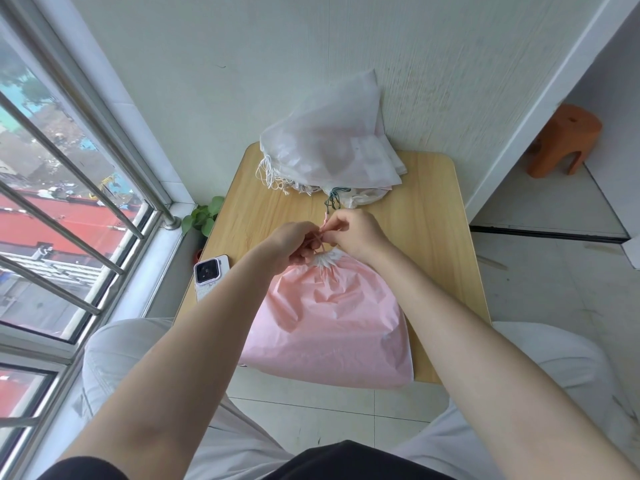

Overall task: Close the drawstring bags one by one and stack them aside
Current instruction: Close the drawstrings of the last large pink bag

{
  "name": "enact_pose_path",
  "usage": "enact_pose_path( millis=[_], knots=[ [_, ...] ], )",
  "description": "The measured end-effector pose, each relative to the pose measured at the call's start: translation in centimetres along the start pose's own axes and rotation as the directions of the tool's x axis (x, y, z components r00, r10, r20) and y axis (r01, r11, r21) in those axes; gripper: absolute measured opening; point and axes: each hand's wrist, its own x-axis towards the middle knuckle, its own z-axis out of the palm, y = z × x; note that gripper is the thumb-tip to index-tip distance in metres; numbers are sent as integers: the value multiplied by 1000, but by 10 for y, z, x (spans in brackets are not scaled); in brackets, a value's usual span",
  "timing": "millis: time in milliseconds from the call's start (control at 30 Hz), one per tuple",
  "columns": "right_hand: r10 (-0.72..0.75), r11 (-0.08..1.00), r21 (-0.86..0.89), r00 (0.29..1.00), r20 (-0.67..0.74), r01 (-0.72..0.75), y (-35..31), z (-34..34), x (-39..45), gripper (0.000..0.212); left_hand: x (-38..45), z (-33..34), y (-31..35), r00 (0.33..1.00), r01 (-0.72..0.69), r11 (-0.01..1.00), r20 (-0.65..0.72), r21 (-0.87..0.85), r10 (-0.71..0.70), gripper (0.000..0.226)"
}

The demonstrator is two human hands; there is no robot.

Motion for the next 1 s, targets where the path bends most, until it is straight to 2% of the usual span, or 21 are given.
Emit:
enact_pose_path(
  millis=[133,333,433,533,667,867,1000],
  knots=[
    [42,999,-27,997,65,-40,3,-9,3,10,1,-7,-5,996,-84,996,16,39,83,22],
    [199,979,9,964,177,-204,9,-22,2,4,4,-8,-9,985,-137,984,-86,111,147,14],
    [154,984,55,970,188,-167,3,-19,0,33,3,-1,-6,973,-163,962,-124,217,193,3],
    [83,991,86,979,184,-100,-1,-8,-1,31,2,5,-2,955,-165,931,-185,325,233,16],
    [64,998,4,996,69,-65,-3,-4,1,30,1,7,1,933,-205,908,-209,366,295,21],
    [22,994,-105,1000,1,-22,-4,1,1,30,-9,7,6,937,-135,955,-279,263,209,30],
    [-15,979,-202,1000,8,16,-5,-2,-1,22,-15,3,13,965,-56,965,-235,256,118,21]
  ],
)
